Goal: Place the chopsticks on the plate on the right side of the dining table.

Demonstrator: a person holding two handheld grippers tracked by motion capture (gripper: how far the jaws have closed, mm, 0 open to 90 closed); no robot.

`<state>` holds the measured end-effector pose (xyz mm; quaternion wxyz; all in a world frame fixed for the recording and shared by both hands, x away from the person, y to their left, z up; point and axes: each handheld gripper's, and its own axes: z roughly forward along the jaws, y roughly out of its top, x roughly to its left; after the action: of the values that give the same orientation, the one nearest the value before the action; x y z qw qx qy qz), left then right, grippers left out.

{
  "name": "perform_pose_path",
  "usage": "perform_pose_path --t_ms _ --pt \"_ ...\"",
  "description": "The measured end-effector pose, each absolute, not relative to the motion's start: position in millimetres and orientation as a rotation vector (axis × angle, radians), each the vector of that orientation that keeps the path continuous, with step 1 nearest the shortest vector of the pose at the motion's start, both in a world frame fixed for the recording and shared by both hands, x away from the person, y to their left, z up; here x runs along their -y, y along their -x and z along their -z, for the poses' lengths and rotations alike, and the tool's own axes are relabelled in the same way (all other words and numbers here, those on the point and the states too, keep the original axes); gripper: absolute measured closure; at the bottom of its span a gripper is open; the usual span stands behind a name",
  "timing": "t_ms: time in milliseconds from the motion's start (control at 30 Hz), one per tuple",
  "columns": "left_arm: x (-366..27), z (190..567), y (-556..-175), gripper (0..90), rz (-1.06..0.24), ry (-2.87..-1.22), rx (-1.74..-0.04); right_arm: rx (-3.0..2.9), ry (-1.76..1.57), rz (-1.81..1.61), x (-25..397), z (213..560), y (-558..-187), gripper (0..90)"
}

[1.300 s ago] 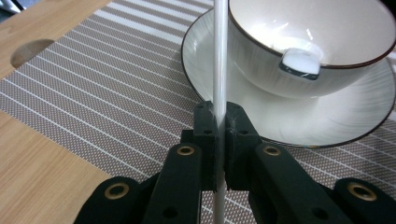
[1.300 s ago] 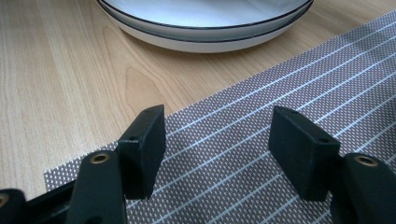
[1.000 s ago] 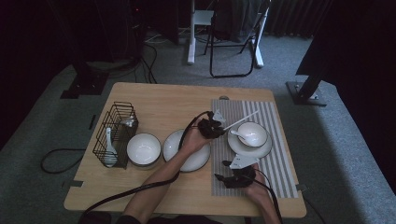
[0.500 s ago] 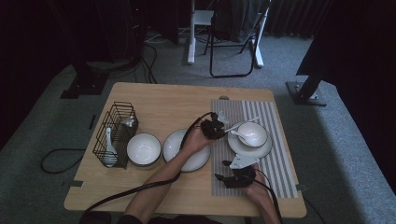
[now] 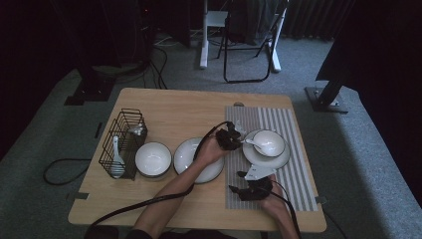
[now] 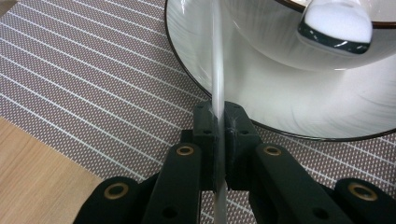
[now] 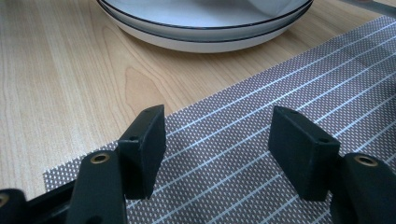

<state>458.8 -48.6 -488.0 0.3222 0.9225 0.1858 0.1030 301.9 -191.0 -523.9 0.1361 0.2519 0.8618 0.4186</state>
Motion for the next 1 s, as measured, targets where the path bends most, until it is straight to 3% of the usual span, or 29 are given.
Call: perform_pose_path --t_ms 567,1000 --pt "38.4 479.8 -455.3 73.5 -0.230 -2.385 -0.483 -2.495 -0.730 -1.204 190.4 524.0 -301.9 36.2" --pt "7.6 465.2 -446.6 70.9 -0.167 -2.301 -0.536 -2.499 -0.738 -1.199 190.3 524.1 -302.1 36.2"
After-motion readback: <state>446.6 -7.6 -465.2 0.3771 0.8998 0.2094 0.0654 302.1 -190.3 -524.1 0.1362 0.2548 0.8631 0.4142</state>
